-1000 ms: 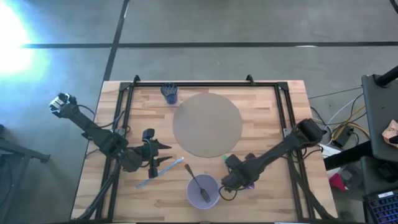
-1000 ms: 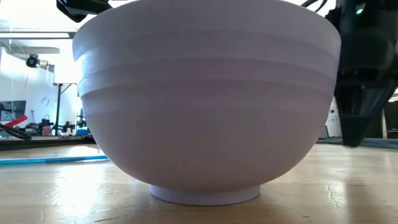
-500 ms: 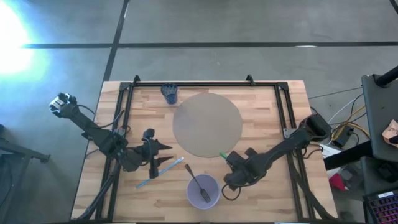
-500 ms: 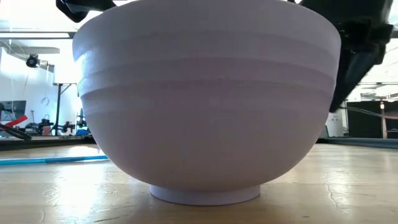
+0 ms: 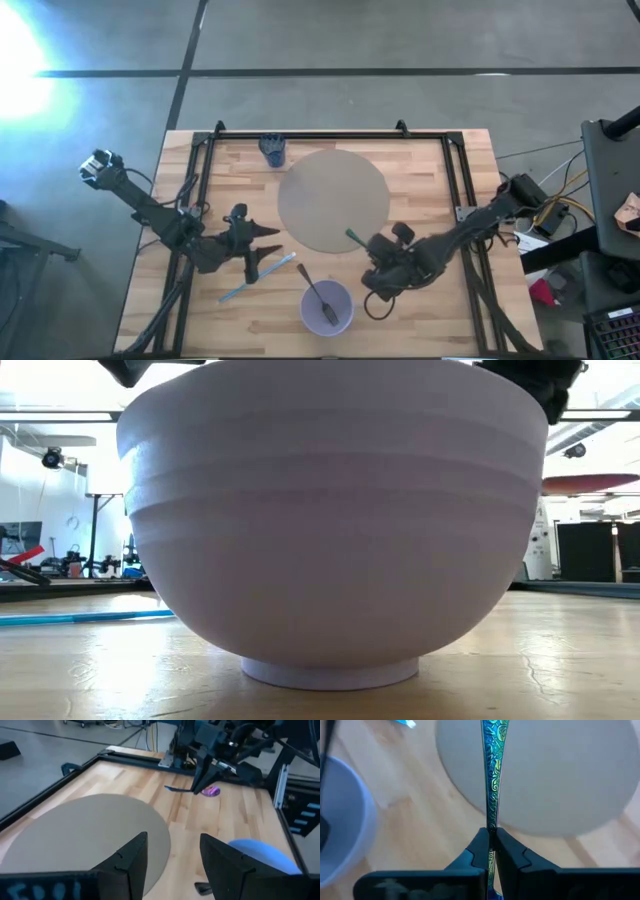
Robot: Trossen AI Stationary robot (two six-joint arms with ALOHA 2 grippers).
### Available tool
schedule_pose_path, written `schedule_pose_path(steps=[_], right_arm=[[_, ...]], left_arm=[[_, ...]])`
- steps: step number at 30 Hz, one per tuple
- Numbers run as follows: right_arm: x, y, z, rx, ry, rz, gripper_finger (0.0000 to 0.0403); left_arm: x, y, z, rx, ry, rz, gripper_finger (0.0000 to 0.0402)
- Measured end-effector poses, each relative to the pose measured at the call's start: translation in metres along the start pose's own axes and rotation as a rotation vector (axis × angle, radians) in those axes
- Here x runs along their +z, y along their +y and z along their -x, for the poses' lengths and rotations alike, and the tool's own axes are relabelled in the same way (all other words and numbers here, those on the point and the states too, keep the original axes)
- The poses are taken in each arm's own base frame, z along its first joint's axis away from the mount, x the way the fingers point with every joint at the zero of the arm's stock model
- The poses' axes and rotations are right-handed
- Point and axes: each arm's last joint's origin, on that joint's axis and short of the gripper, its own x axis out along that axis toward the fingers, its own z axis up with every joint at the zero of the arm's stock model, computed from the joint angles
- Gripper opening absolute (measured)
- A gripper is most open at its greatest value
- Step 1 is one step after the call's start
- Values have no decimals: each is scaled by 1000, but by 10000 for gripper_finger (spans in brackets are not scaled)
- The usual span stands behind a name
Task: Pick & Place Utensil
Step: Put the blue spoon into the purple bowl
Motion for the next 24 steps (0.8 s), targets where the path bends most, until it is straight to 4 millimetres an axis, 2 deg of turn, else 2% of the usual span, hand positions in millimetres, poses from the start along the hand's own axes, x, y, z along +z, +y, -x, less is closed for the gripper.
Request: schedule_pose_path(steps=[8,19,24], right_arm=[[11,12,5,57,-187,97,12],[29,22,14,3,-433,178,12],[34,27,15,-46,-523,228,12]], left_arm=[[-1,-9,-12,48,-56,10,172],[-5,-29,-42,54,-146,-26,172],[-5,-30,-55,59,-171,-36,172]])
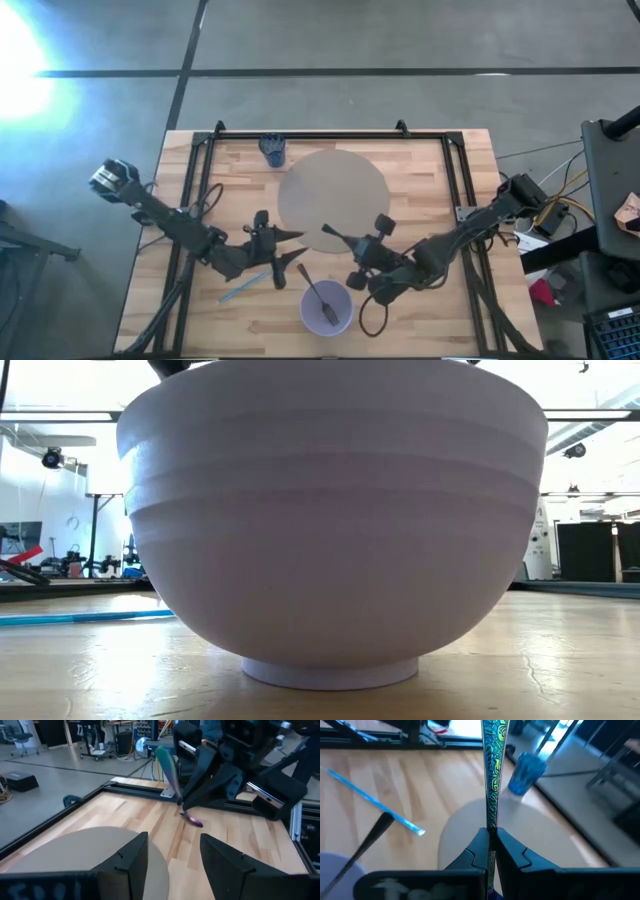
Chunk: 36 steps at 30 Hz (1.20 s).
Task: Pick & Place Utensil
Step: Put the blue spoon into the purple bowl
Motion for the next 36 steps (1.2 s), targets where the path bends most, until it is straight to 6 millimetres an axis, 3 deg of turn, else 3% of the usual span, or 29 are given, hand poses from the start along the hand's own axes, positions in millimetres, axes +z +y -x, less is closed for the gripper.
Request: schedule_pose_path(steps=[12,36], right_arm=[[8,2,0,-66,-88,42,13],[27,-2,-11,-123,-176,91,13]], left_arm=[[9,14,-31,-81,-65,40,172],[40,23,-36,-112,-347,40,172]])
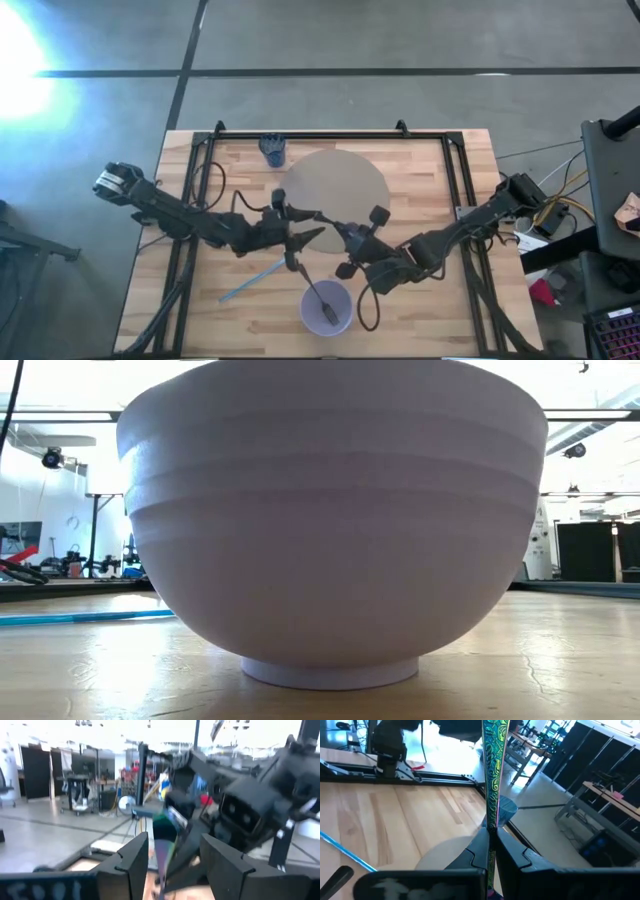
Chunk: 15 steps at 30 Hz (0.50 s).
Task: Pick & Place Utensil
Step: Put the blue spoon into the purple bowl
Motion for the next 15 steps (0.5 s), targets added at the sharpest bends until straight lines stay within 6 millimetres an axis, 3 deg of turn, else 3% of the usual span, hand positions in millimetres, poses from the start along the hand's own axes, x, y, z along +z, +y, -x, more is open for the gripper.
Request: schedule_pose_path(steps=[10,15], right_arm=[[2,-5,-10,-22,4,-3,13],[2,-7,-14,-26,9,-7,13]], left_arm=[[6,7,-4,27,-53,-26,171],[5,11,-6,38,-54,-32,146]])
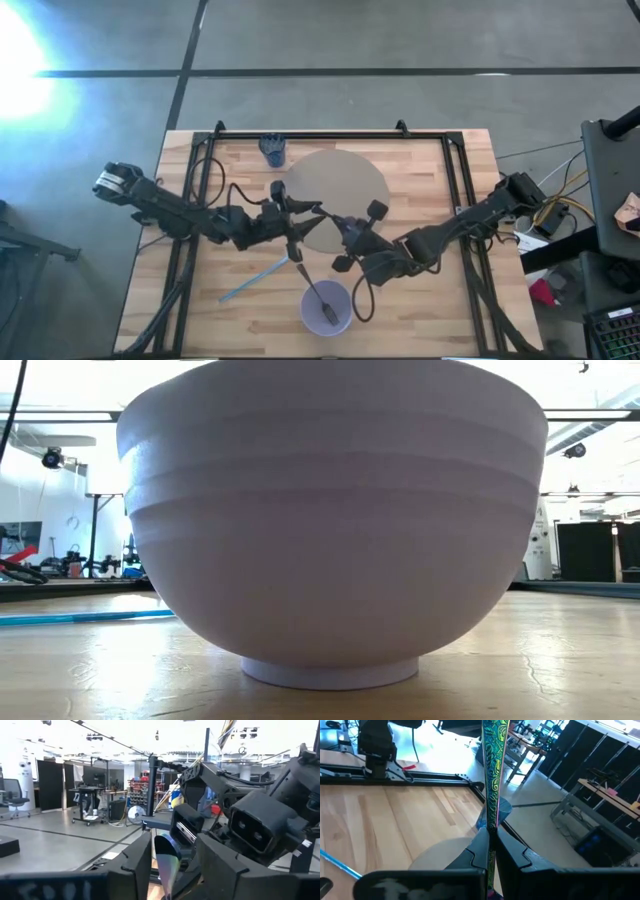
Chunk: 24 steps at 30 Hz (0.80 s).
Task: Pick & Place Utensil
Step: Put the blue spoon into the purple bowl
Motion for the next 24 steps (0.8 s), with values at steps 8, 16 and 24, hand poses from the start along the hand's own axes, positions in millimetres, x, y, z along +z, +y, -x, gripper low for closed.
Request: schedule_pose_path(steps=[8,16,24], right_arm=[[2,0,-1,3,-8,-7,13],[2,0,0,3,-8,-11,11],[2,0,0,2,-8,-5,12]], left_arm=[[0,0,-1,-32,-1,-10,63],[-1,1,-1,-30,3,-32,6],[-1,1,-1,-33,5,-40,3]])
